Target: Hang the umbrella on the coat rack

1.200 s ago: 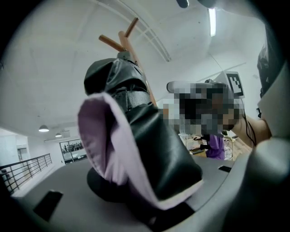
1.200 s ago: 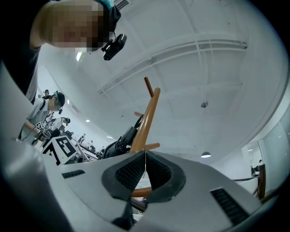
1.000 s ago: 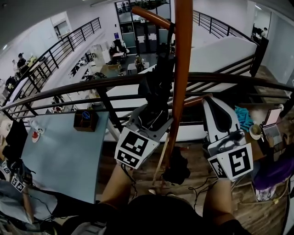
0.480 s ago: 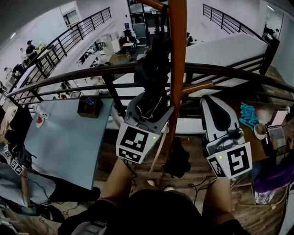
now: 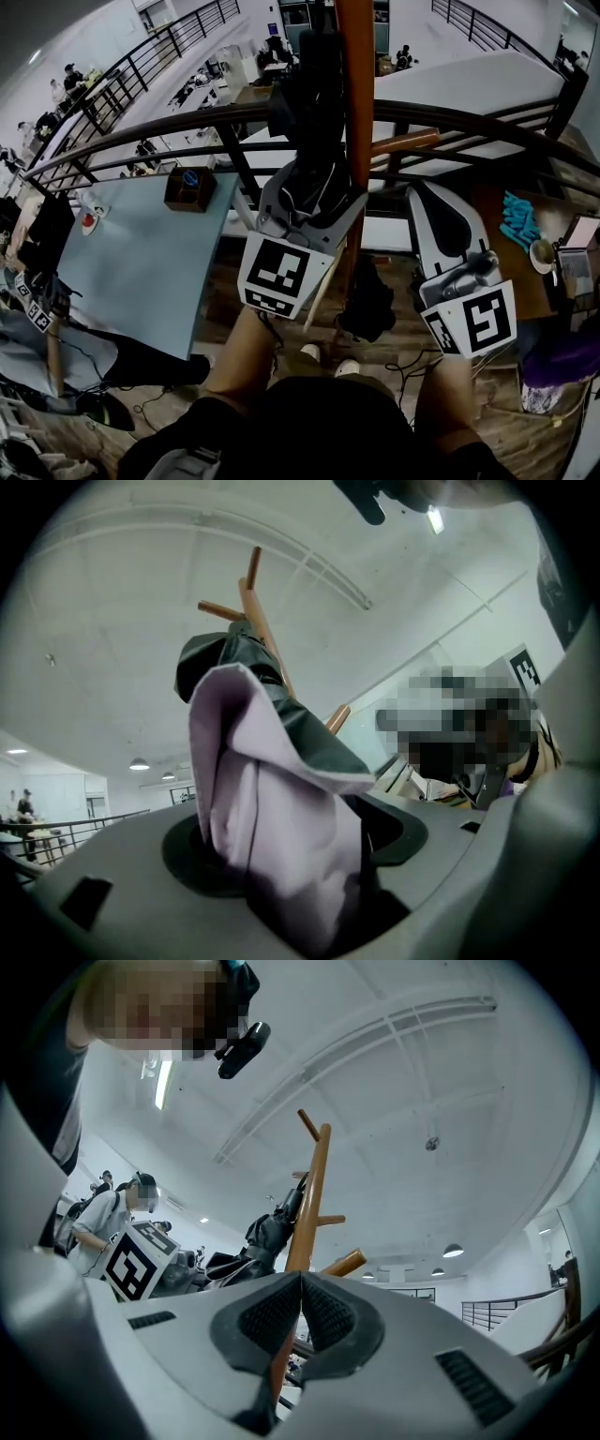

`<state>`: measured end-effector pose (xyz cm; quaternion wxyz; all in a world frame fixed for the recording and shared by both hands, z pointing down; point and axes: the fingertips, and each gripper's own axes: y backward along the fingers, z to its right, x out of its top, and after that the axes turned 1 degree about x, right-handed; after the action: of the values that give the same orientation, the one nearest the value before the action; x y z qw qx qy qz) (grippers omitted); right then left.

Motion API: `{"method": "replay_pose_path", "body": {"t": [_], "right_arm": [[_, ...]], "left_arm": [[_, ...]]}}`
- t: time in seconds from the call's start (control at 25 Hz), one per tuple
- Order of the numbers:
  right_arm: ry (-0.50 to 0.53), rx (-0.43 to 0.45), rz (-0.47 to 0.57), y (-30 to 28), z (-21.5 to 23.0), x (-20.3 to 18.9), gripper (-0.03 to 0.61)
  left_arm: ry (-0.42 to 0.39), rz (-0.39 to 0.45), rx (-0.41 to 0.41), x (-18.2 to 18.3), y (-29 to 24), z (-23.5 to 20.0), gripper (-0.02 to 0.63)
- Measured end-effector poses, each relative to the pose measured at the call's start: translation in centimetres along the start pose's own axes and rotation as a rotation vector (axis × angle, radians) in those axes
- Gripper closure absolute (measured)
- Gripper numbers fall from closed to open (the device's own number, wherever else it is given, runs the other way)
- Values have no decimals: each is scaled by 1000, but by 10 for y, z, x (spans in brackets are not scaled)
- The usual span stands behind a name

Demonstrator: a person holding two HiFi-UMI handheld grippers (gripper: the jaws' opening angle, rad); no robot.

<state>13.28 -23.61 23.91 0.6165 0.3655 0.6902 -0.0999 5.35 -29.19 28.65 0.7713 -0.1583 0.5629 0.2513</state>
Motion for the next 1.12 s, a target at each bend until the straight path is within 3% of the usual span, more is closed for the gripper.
{"method": "replay_pose_path", "body": {"t": [0.44, 1.12], "right_arm": [[3, -17, -40, -5, -20, -14, 549], [38, -79, -85, 4, -86, 15, 548]], "left_arm": [[-15, 24, -12, -3, 21, -7, 276], [-46, 49, -30, 15, 87, -20, 270]]}}
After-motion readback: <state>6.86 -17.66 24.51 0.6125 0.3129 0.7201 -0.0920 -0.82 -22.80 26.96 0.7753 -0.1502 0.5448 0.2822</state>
